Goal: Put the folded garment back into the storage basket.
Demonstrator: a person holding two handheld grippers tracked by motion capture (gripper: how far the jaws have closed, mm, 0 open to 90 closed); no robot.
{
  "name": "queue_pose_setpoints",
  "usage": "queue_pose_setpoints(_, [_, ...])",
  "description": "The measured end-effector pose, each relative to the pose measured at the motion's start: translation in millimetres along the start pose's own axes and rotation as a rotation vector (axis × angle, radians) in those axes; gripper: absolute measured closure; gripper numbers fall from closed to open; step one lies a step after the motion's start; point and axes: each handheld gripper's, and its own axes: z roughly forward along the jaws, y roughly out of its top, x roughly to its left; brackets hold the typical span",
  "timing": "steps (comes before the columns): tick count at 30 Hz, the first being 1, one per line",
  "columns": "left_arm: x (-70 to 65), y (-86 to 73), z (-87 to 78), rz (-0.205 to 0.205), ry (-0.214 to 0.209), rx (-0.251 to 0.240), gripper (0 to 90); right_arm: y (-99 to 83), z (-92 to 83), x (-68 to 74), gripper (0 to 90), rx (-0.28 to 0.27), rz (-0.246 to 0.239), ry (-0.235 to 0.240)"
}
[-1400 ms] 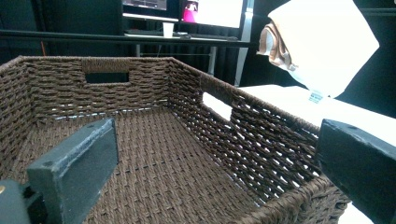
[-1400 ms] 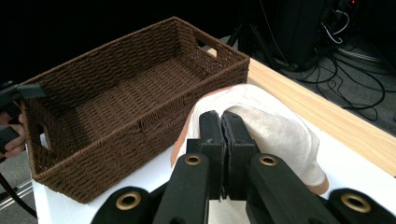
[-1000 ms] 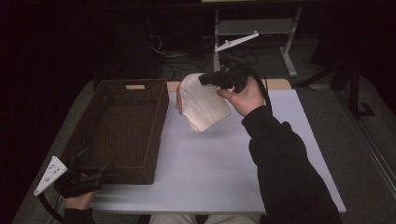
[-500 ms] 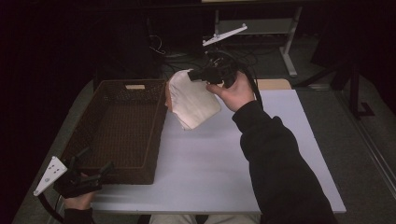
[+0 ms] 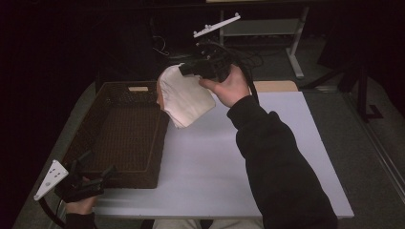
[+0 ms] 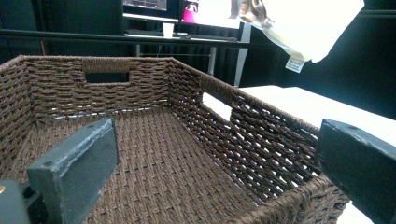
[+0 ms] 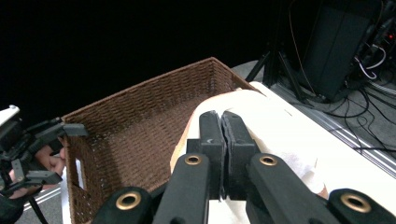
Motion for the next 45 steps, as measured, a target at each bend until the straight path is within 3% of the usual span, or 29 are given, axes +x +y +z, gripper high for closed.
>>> queue_pose_setpoints(15, [0.3,-0.4,0.0,-0.006,-0.005,0.002,0.0,21.1,19.4,11.4,87.0,-0.015,-0.009,0.045])
queue_pose_setpoints(28, [0.1,-0.4,-0.1,-0.005,-0.006,0.001,0.0,37.8,31.9,17.6,87.0,-0.011,-0.023,0.042])
queue_pose_setpoints(45, [0.2,-0.2,-1.3,-0.008,-0.005,-0.005,0.0,46.7,76.1,38.5,87.0,0.033,-0.055,0.087])
